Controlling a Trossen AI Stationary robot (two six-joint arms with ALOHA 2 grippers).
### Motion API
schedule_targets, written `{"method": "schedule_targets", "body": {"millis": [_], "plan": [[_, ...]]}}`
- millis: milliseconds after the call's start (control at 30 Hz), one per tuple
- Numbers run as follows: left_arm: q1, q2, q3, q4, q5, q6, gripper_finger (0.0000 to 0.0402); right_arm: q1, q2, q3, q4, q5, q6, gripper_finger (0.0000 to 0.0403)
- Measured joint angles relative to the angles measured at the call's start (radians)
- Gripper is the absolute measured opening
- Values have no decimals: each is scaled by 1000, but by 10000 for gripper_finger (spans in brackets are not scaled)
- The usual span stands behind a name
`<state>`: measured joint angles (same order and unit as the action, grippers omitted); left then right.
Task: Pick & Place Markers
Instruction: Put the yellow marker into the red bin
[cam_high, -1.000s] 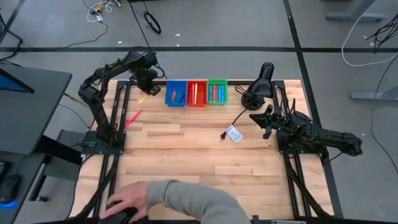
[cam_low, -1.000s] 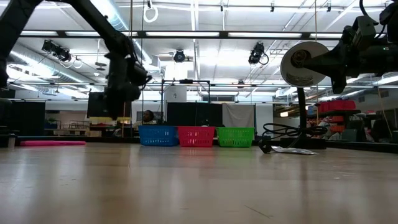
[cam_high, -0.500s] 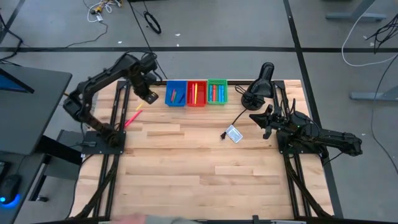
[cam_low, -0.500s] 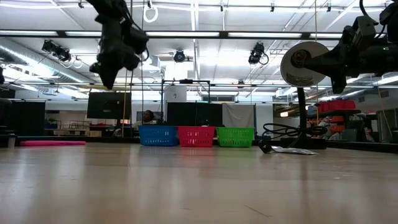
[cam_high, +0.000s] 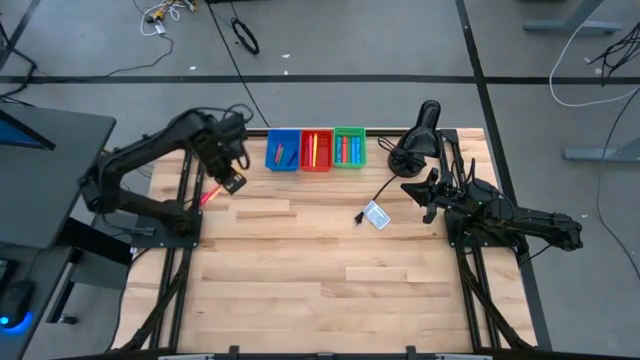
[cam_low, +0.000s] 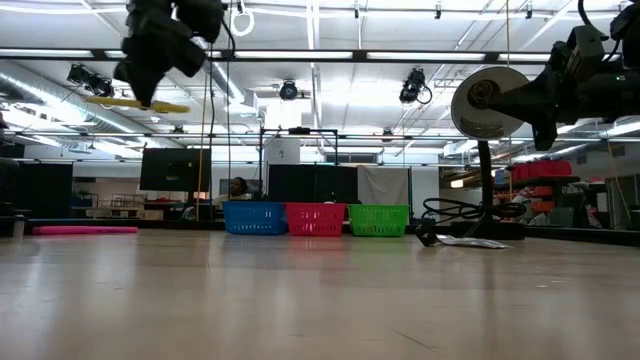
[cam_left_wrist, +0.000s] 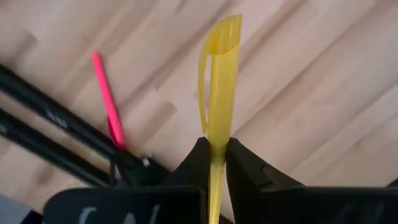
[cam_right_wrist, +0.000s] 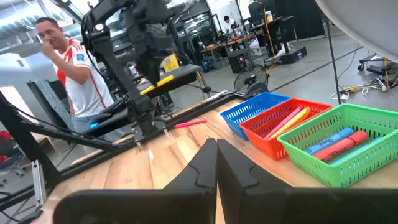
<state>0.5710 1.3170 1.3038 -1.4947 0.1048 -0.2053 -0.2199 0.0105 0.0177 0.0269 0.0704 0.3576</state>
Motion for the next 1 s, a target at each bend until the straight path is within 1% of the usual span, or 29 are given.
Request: {"method": "schedule_targets", "body": {"millis": [100,300,400,467,633,733,867,1000], "plan": [[-48,-64,-88,4,9,-74,29,0,0,0,0,0,0,11],[-150,-187,-274,64,73,-239,29,0,0,0,0,0,0,11],[-170,-221,-337,117,98,-287,29,0,0,0,0,0,0,11],[-175,-227,-356,142,103,-315,29,0,0,0,0,0,0,11],[-162,-225,-358,176,109,-375,29,0,0,0,0,0,0,11],[-144,-201,-324,213,120,-442,29,0,0,0,0,0,0,11],[-105,-121,-253,232,123,-557,29,0,0,0,0,0,0,11],[-50,-23,-172,269,163,-572,29,0,0,0,0,0,0,11]]}}
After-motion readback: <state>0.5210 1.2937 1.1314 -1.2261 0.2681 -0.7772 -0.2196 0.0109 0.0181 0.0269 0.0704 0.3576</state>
